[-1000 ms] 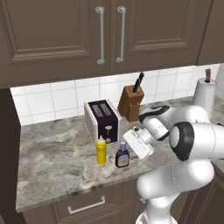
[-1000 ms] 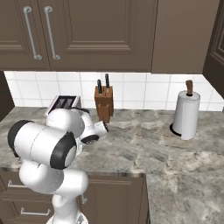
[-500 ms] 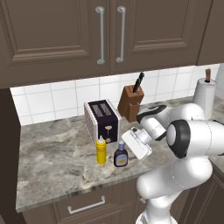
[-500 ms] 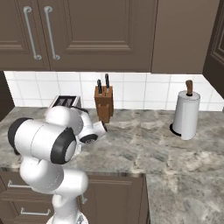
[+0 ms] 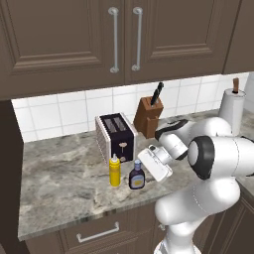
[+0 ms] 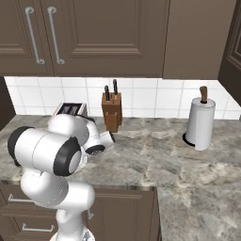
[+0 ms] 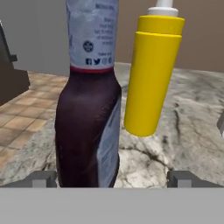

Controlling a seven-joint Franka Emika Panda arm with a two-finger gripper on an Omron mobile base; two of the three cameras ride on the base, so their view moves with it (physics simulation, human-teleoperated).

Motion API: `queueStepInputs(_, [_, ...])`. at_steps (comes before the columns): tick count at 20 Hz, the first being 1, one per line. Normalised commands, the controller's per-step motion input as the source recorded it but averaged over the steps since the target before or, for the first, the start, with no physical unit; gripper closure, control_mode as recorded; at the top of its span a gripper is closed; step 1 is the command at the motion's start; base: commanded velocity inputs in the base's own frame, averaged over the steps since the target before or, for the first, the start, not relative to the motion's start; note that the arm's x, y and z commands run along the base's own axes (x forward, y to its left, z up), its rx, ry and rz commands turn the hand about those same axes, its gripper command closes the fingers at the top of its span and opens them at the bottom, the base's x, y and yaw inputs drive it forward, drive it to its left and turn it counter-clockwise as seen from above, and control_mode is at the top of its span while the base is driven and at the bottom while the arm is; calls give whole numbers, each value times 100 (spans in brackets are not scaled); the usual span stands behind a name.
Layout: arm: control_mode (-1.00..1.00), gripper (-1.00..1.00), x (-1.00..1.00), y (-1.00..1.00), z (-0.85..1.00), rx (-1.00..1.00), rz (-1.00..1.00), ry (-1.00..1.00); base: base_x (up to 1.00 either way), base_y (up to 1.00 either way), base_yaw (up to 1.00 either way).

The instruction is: Place the mustard and condiment bottle from the counter to the top shelf of the fridge. If the existing items in the fridge are on the top shelf, move them to other shelves.

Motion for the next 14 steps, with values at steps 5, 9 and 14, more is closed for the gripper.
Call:
queueStepInputs(5, [-100,-100,-20,1,7,0,0,1,0,0,0])
queueStepInputs(9, [-100,-100,0,24,3,0,0,8,0,0,0])
queueStepInputs(14, [-100,-100,1,24,0,0,0,9,0,0,0])
